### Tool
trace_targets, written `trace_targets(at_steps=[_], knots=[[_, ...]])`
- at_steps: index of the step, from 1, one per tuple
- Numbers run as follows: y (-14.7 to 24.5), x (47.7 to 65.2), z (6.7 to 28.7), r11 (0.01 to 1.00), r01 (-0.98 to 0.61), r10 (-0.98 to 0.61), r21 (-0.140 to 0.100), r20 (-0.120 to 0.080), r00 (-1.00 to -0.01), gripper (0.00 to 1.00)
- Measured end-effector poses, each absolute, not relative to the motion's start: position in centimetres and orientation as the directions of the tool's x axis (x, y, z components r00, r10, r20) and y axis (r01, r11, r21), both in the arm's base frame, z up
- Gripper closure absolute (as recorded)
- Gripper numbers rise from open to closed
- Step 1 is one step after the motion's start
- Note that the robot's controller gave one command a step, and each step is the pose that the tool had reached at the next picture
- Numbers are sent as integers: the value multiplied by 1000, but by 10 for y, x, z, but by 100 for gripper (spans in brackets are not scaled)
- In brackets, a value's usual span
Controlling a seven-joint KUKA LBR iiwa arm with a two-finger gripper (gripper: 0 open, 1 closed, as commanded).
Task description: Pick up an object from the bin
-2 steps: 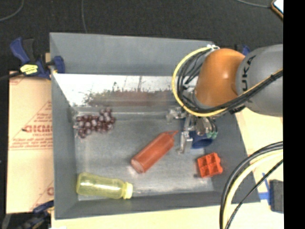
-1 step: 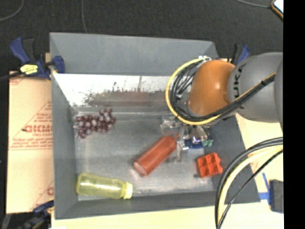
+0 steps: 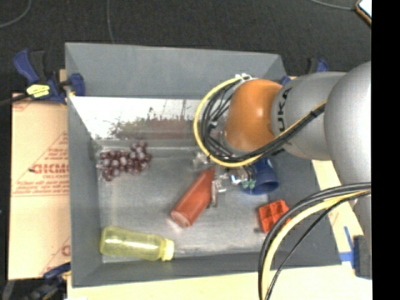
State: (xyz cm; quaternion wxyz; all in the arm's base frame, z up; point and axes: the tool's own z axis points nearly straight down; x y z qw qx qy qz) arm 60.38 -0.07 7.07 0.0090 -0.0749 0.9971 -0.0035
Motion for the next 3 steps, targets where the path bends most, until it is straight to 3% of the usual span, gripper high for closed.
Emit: trace_targets(at_steps=[1,3], knots=[[-10,595,70,979,-202,-202,-6,-3,-979,100],[-11,595,73,979,-202,-202,-7,-5,-979,100]])
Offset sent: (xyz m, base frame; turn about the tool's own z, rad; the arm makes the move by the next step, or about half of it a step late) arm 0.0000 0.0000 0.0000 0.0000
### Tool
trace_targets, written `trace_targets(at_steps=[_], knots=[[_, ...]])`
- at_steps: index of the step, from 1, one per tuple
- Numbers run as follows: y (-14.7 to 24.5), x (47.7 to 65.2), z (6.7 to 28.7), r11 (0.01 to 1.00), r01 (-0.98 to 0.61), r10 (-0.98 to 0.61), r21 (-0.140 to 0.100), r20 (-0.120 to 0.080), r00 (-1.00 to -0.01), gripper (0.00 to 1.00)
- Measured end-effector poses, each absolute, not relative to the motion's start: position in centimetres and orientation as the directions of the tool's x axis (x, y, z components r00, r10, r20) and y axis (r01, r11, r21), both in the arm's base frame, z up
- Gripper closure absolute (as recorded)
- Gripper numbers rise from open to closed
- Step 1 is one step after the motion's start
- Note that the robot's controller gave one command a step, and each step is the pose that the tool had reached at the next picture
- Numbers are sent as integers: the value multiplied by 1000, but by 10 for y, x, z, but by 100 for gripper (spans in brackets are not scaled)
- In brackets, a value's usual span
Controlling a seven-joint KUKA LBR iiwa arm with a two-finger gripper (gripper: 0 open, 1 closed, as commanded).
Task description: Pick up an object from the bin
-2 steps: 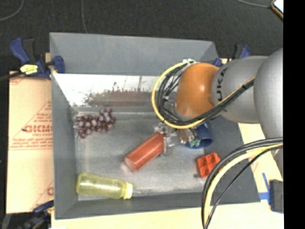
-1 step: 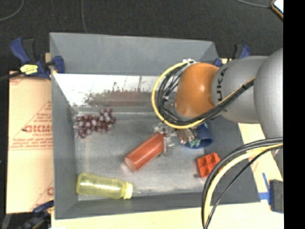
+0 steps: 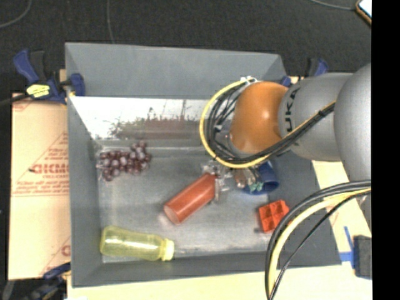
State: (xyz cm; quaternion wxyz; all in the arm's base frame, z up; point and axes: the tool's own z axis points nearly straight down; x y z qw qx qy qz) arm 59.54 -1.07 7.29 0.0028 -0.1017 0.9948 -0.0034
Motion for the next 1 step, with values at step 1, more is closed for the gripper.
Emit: trace_targets(at_steps=[1], knots=[[-11,596,79,979,-202,-202,-9,-10,-979,100]])
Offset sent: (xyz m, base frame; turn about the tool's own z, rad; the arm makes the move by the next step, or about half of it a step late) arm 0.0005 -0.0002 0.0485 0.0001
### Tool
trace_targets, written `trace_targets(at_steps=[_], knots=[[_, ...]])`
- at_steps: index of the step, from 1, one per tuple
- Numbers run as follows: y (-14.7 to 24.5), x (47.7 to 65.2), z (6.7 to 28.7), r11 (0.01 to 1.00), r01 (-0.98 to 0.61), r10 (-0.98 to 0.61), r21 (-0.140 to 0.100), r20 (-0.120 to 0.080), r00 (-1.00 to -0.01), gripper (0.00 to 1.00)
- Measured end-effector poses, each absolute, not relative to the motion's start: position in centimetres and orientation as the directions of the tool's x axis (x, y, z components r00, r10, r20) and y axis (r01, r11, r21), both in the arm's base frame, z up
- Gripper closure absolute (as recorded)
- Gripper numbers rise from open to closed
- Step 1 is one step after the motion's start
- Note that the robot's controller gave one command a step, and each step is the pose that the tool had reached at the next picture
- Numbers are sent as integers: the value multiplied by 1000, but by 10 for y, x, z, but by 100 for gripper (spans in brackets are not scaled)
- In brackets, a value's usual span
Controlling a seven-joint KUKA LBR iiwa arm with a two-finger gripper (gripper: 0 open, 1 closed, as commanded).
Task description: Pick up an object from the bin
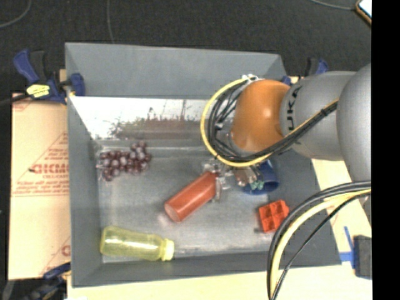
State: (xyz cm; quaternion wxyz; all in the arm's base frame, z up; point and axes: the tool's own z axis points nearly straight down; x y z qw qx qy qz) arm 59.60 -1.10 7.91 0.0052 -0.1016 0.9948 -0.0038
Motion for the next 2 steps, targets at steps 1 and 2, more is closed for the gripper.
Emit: trace_targets(at_steps=[1,2], knots=[[-12,596,104,979,-202,-202,-9,-7,-979,100],[-12,596,124,980,-201,-201,-10,-8,-980,100]])
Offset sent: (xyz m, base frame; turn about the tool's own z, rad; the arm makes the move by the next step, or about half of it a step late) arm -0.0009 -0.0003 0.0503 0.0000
